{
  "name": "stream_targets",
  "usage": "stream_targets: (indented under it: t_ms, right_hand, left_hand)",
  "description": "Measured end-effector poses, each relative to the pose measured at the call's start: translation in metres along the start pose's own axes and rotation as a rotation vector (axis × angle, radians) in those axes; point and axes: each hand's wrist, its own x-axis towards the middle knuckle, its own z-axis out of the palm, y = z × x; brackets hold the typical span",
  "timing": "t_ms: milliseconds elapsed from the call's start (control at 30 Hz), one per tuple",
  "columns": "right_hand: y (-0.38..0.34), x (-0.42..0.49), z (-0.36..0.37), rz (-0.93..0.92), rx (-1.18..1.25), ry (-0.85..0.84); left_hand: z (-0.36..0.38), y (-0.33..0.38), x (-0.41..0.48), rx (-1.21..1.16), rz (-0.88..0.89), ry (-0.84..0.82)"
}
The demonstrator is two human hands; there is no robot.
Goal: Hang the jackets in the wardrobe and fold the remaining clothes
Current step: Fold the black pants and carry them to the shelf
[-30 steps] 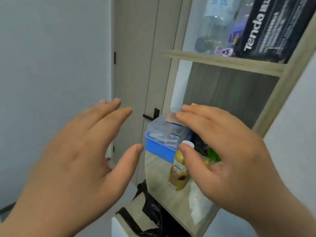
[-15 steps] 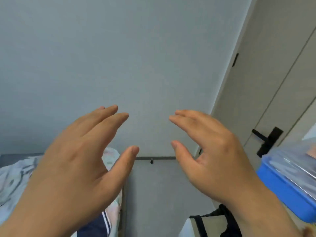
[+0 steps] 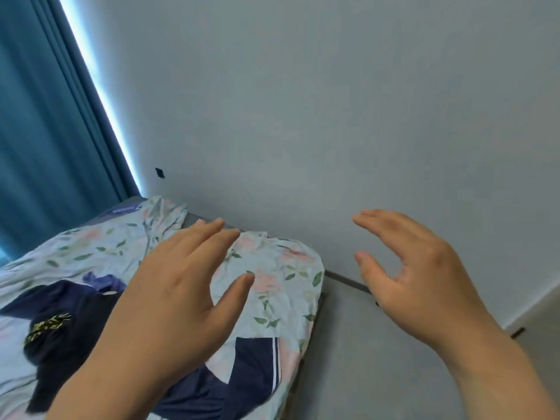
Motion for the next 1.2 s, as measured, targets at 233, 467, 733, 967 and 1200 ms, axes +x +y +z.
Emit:
stream_targets:
  t_ms: [233, 467, 733, 967, 1200]
  right_hand:
    - [0.026, 0.033, 0.063, 0.007, 0.187, -0.174]
    - [0.028, 0.050, 0.124, -0.131, 0.293, -0.357]
    - [-0.029, 0.066, 0.203, -0.314, 0.257, -0.659]
    - [-0.092, 0.067, 0.261, -0.445, 0.247, -0.778]
    - [-0.111, 0.059, 0.334, -0.516, 0.204, -0.959]
  left_hand:
    - [0.003, -0.010, 0.016, 0.118, -0.132, 0.011]
    - [0.028, -0.044, -0.008, 0.251, -0.322, -0.056]
    - [0.026, -0.127, -0.077, 0.151, -0.767, -0.045]
    - [0.033, -0.192, -0.134, 0.111, -0.948, -0.017]
    - [0.073, -0.235, -0.159, 0.018, -1.080, -0.083]
